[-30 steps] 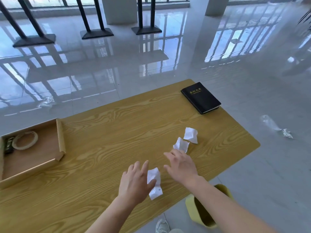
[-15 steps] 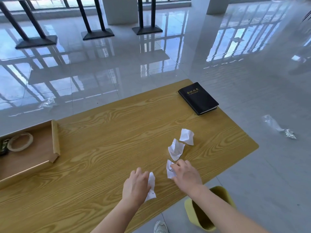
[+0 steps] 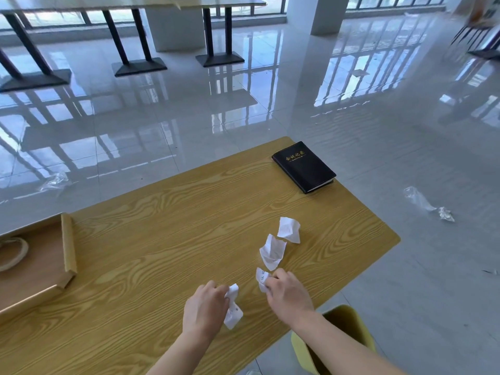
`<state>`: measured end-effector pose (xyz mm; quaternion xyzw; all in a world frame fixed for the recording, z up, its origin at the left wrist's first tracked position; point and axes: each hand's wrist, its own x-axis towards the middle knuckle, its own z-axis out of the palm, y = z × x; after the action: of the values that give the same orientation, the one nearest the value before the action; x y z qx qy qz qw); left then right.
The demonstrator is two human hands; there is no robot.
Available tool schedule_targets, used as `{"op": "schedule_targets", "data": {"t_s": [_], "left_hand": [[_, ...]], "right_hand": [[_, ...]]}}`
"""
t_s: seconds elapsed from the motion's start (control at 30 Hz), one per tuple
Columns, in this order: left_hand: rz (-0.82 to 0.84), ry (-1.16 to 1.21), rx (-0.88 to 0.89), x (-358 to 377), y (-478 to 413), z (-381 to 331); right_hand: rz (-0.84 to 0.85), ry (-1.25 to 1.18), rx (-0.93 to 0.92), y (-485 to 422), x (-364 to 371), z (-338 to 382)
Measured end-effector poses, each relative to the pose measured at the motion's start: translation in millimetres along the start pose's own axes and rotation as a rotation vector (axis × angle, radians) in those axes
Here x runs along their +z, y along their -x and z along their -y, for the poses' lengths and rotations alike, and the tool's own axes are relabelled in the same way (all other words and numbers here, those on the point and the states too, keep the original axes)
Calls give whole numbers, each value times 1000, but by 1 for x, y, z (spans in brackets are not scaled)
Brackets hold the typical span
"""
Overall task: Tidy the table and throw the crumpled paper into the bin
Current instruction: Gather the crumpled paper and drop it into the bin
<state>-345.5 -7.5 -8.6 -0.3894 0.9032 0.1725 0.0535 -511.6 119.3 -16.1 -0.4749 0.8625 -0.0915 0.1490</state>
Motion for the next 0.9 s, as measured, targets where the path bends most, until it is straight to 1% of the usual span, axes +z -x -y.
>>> {"op": "schedule_targets", "data": {"t_s": [0.3,0.5,0.67,0.8,0.9], "left_hand": [[-93,32,13,-13,-1,2],[-95,-3,24,-29,4,0],[-115,11,109,-47,5,7],[-115,31,200,-57,6,14],[-113,31,267,-61,10,12]], "right_hand": [[-162,-103,-28,4,-14,2],[-235,-100,-25,11,-27,7],[-275,-91,31,21,-39,20],[-286,-83,123,42,-45,36],[-326,-74,192,59,-48,42]]}}
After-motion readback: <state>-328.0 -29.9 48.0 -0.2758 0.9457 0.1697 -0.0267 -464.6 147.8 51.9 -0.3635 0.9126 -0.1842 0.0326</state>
